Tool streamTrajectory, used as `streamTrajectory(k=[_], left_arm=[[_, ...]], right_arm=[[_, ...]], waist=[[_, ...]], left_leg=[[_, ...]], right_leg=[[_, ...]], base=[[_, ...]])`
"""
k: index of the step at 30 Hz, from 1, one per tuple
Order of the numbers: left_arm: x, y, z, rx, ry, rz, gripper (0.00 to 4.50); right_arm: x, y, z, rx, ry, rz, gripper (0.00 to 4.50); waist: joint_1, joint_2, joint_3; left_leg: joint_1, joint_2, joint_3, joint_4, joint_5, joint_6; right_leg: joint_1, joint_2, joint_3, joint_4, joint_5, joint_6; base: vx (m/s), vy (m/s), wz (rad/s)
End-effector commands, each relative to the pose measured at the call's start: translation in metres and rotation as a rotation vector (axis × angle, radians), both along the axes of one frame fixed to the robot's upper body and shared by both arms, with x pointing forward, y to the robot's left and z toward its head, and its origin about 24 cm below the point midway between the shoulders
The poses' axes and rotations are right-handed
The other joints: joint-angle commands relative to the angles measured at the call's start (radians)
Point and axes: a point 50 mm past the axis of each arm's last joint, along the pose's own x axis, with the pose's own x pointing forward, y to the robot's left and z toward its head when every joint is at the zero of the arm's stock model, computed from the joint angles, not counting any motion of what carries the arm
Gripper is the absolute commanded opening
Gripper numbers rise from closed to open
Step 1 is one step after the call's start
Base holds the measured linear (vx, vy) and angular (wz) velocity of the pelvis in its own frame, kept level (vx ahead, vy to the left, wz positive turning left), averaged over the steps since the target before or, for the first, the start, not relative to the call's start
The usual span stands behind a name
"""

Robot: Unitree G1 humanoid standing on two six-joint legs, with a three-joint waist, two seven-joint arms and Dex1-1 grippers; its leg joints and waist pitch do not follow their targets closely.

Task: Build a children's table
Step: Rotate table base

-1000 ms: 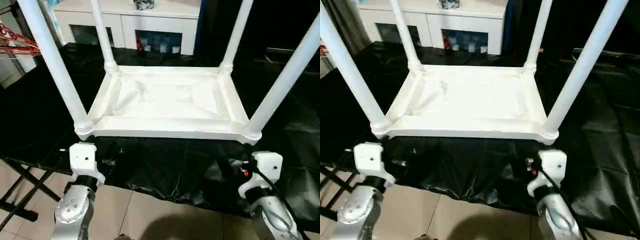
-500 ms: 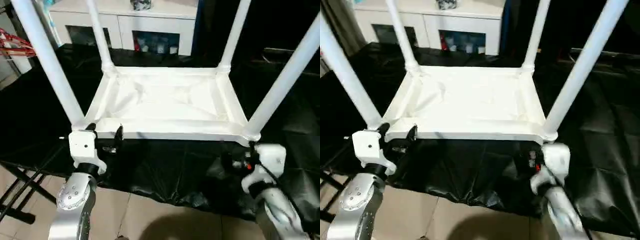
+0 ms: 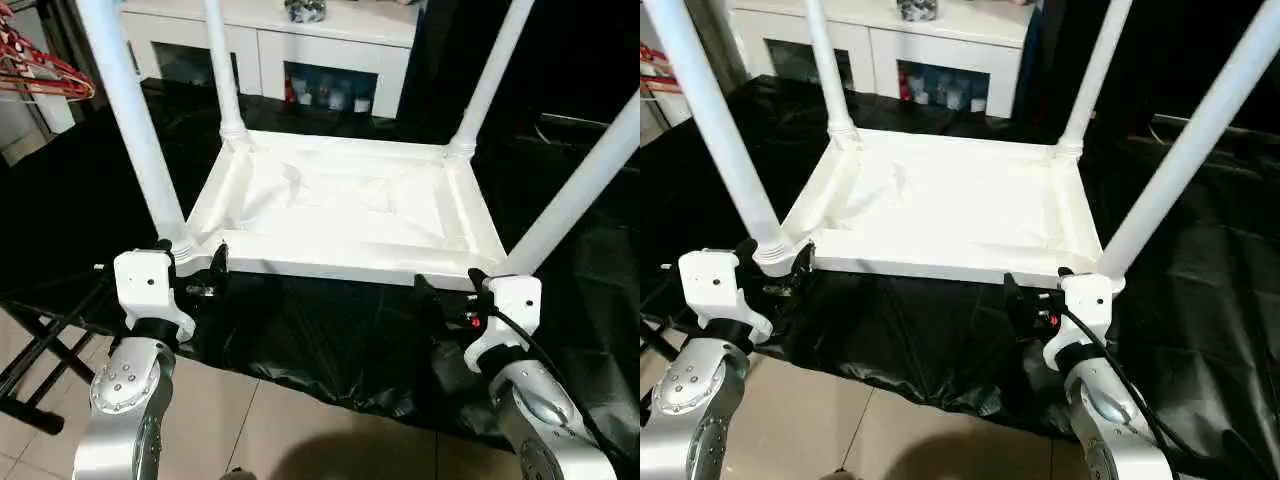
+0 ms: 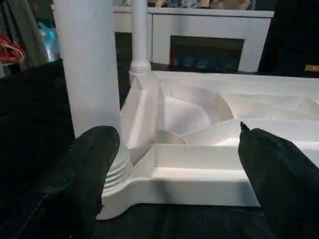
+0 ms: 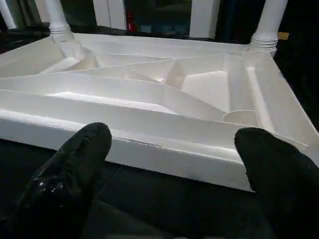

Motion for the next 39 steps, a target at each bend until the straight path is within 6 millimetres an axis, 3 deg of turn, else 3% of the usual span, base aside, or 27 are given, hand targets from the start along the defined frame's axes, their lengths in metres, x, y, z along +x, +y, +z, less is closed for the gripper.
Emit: streamTrajectory(k=[1, 2, 5, 6, 9, 10, 11, 12, 15, 23, 25, 27, 28, 29, 34, 35, 36, 39], left_arm=[[0.01, 0.011, 0.002, 0.007, -0.004, 0.068, 4.42], [0.01, 0.011, 0.002, 0.007, -0.004, 0.068, 4.42], [0.017, 0.02, 0.001, 0.01, 0.005, 0.109, 4.42], [0.02, 0.025, 0.0, 0.013, 0.011, 0.114, 4.42], [0.025, 0.031, 0.001, -0.004, 0.012, 0.114, 4.42], [0.029, 0.032, 0.002, -0.023, 0.009, 0.114, 4.42], [0.033, 0.033, 0.003, -0.028, 0.009, 0.116, 4.42], [0.035, 0.034, 0.003, -0.029, 0.01, 0.117, 4.42], [0.044, 0.038, 0.004, -0.049, 0.011, 0.094, 4.42], [0.067, 0.052, 0.0, -0.085, 0.046, 0.046, 4.42], [0.072, 0.056, -0.002, -0.097, 0.066, 0.049, 4.42], [0.076, 0.058, -0.004, -0.114, 0.08, 0.033, 4.42], [0.078, 0.058, -0.005, -0.128, 0.084, 0.024, 4.42], [0.08, 0.056, -0.006, -0.145, 0.096, -0.035, 4.42], [0.087, 0.047, -0.008, -0.126, 0.113, -0.237, 4.42], [0.088, 0.044, -0.008, -0.118, 0.129, -0.299, 4.42], [0.088, 0.042, -0.009, -0.113, 0.143, -0.339, 4.42], [0.089, 0.034, -0.01, -0.124, 0.172, -0.491, 4.42]], right_arm=[[0.0, 0.002, -0.001, 0.044, 0.029, 0.066, 4.5], [0.0, 0.002, -0.001, 0.044, 0.029, 0.066, 4.5], [0.0, 0.004, -0.002, 0.054, 0.045, 0.112, 4.5], [0.001, 0.005, -0.002, 0.051, 0.044, 0.129, 4.5], [0.002, 0.009, 0.001, 0.073, 0.033, 0.171, 4.5], [0.003, 0.01, 0.002, 0.071, 0.029, 0.199, 4.5], [0.003, 0.011, 0.002, 0.07, 0.03, 0.22, 4.5], [0.004, 0.012, 0.002, 0.067, 0.033, 0.233, 4.5], [0.006, 0.014, 0.001, 0.044, 0.04, 0.264, 4.5], [0.003, 0.027, 0.007, 0.079, 0.062, 0.5, 4.5], [0.001, 0.03, 0.008, 0.09, 0.069, 0.558, 4.5], [0.001, 0.031, 0.008, 0.088, 0.076, 0.588, 4.5], [0.001, 0.03, 0.008, 0.086, 0.079, 0.592, 4.5], [0.002, 0.03, 0.007, 0.078, 0.079, 0.593, 4.5], [0.009, 0.03, 0.006, 0.071, 0.077, 0.6, 4.5], [0.011, 0.03, 0.007, 0.069, 0.075, 0.595, 4.5], [0.012, 0.03, 0.007, 0.069, 0.075, 0.593, 4.5], [0.014, 0.028, 0.005, 0.052, 0.084, 0.583, 4.5]], waist=[[0.005, 0.018, -0.038], [0.002, 0.013, -0.036], [0.004, 0.012, -0.038], [0.003, 0.019, -0.036], [0.003, 0.022, -0.042], [0.005, 0.034, -0.044], [0.005, 0.039, -0.044], [0.005, 0.035, -0.045], [0.008, 0.039, -0.047], [0.016, 0.045, -0.049], [0.02, 0.045, -0.05], [0.027, 0.037, -0.051], [0.03, 0.041, -0.051], [0.031, 0.035, -0.051], [0.036, 0.04, -0.052], [0.036, 0.032, -0.05], [0.04, 0.036, -0.053], [0.051, 0.037, -0.053]], left_leg=[[0.002, -0.005, 0.0, -0.076, -0.361, -0.004], [0.002, -0.007, 0.002, -0.076, -0.37, -0.002], [0.001, -0.007, -0.001, -0.077, -0.363, -0.003], [0.002, -0.008, -0.001, -0.077, -0.369, -0.005], [0.002, -0.007, -0.003, -0.076, -0.349, -0.007], [0.003, -0.005, -0.005, -0.075, -0.339, -0.009], [0.004, -0.005, -0.004, -0.074, -0.342, -0.01], [0.005, -0.007, -0.005, -0.073, -0.337, -0.011], [0.004, -0.008, -0.003, -0.07, -0.314, -0.008], [0.003, -0.008, -0.003, -0.069, -0.293, -0.002], [0.007, -0.008, -0.003, -0.067, -0.289, 0.0], [0.006, -0.006, -0.003, -0.067, -0.275, 0.001], [0.005, -0.007, -0.002, -0.068, -0.273, -0.001], [0.006, -0.006, -0.002, -0.067, -0.272, -0.002], [0.008, -0.002, -0.003, -0.071, -0.279, -0.015], [0.008, -0.003, -0.002, -0.071, -0.278, -0.013], [0.009, -0.002, -0.002, -0.071, -0.269, -0.013], [0.012, -0.002, -0.001, -0.07, -0.26, -0.014]], right_leg=[[0.034, -0.022, 0.029, -0.082, -0.317, -0.037], [0.033, -0.018, 0.028, -0.087, -0.323, -0.033], [0.037, -0.023, 0.026, -0.086, -0.33, -0.038], [0.035, -0.021, 0.026, -0.09, -0.342, -0.039], [0.039, -0.024, 0.026, -0.082, -0.312, -0.055], [0.039, -0.025, 0.027, -0.078, -0.281, -0.07], [0.037, -0.023, 0.027, -0.08, -0.268, -0.075], [0.041, -0.021, 0.026, -0.076, -0.242, -0.083], [0.044, -0.023, 0.026, -0.072, -0.207, -0.104], [0.05, -0.028, 0.025, -0.068, -0.203, -0.12], [0.049, -0.029, 0.026, -0.067, -0.194, -0.127], [0.05, -0.03, 0.026, -0.065, -0.178, -0.131], [0.05, -0.031, 0.026, -0.064, -0.186, -0.136], [0.05, -0.032, 0.026, -0.065, -0.187, -0.137], [0.047, -0.037, 0.027, -0.062, -0.201, -0.146], [0.047, -0.037, 0.027, -0.065, -0.198, -0.147], [0.047, -0.038, 0.028, -0.06, -0.189, -0.151], [0.045, -0.039, 0.029, -0.059, -0.177, -0.156]], base=[[0.0, 0.0, 0.0], [0.0, 0.0, 0.0], [0.0, 0.0, 0.0], [0.0, 0.0, 0.0], [0.0, 0.0, 0.0], [0.0, 0.0, 0.0], [0.0, 0.0, 0.0], [0.0, 0.0, 0.0], [0.0, 0.0, 0.0], [0.0, 0.0, 0.0], [0.0, 0.0, 0.0], [0.0, 0.0, 0.0], [0.0, 0.0, 0.0], [0.0, 0.0, 0.0], [0.0, 0.0, 0.0], [0.0, 0.0, 0.0], [0.0, 0.0, 0.0], [0.0, 0.0, 0.0]])
